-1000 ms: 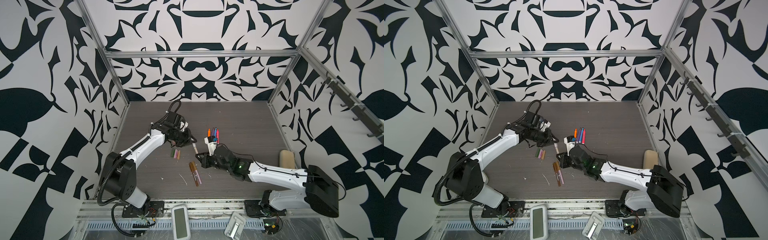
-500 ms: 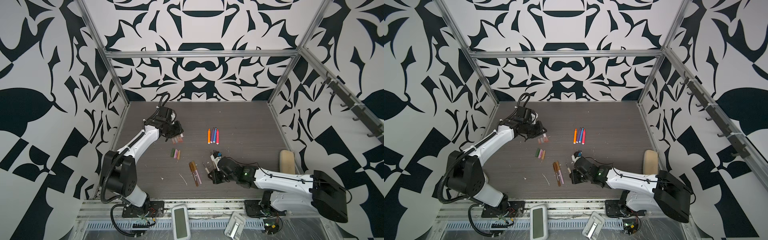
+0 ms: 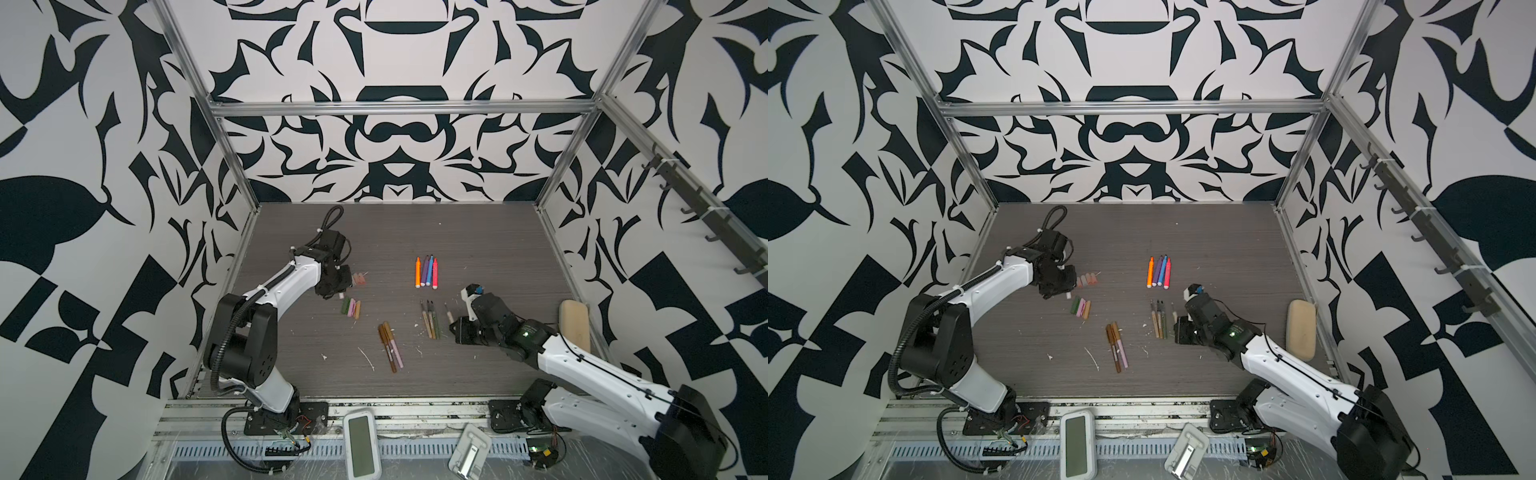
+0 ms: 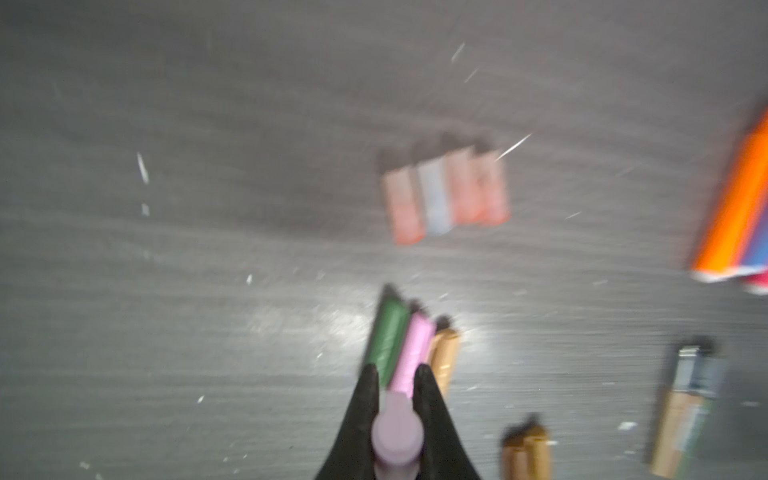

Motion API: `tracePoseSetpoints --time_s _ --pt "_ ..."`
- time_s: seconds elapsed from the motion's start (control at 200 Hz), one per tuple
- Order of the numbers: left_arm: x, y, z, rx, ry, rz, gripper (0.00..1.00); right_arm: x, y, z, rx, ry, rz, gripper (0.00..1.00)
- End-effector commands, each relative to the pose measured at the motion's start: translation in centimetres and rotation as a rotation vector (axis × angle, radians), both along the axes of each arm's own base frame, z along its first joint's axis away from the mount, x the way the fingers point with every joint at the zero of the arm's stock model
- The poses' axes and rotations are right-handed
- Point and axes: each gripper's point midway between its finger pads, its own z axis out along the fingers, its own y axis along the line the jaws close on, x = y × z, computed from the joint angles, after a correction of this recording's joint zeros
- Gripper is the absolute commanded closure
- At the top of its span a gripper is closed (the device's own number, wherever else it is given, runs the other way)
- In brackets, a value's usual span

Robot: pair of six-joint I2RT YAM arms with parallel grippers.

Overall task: Open the pen caps
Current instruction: 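Set the pink cap down with the left gripper while the right lowers the cream pen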

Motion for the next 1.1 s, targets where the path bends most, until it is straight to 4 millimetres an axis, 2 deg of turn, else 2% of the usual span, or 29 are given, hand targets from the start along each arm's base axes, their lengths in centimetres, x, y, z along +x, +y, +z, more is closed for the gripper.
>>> tracePoseSetpoints --time_s 0.0,0.145,0.33,0.52,0.77,1.095 --pt "-0.4 1.0 -1.9 0.023 0.012 0.039 1.0 -0.4 -0.8 -1.7 -0.015 0.058 0.062 1.0" --pt "-0.9 1.4 -3.0 0.029 0.023 0.058 1.0 0.9 -0.3 -2.7 0.0 0.059 0.08 1.0" --pt "-1.1 1.5 -3.0 0.016 0.011 0.055 1.0 1.8 1.3 -4.1 0.053 0.09 0.096 1.0" --pt "-1.2 1.2 -3.5 -0.018 0.023 0.04 1.0 2.4 1.8 -4.5 0.064 0.08 0.104 1.0" --pt "-0.8 1.5 -3.9 -0.025 0.029 0.046 1.0 1.7 1.0 -5.2 0.045 0.068 0.099 1.0" --pt "-0.9 0.7 -4.3 -0.094 0.032 0.026 1.0 0.9 0.5 -5.7 0.047 0.079 0.088 1.0"
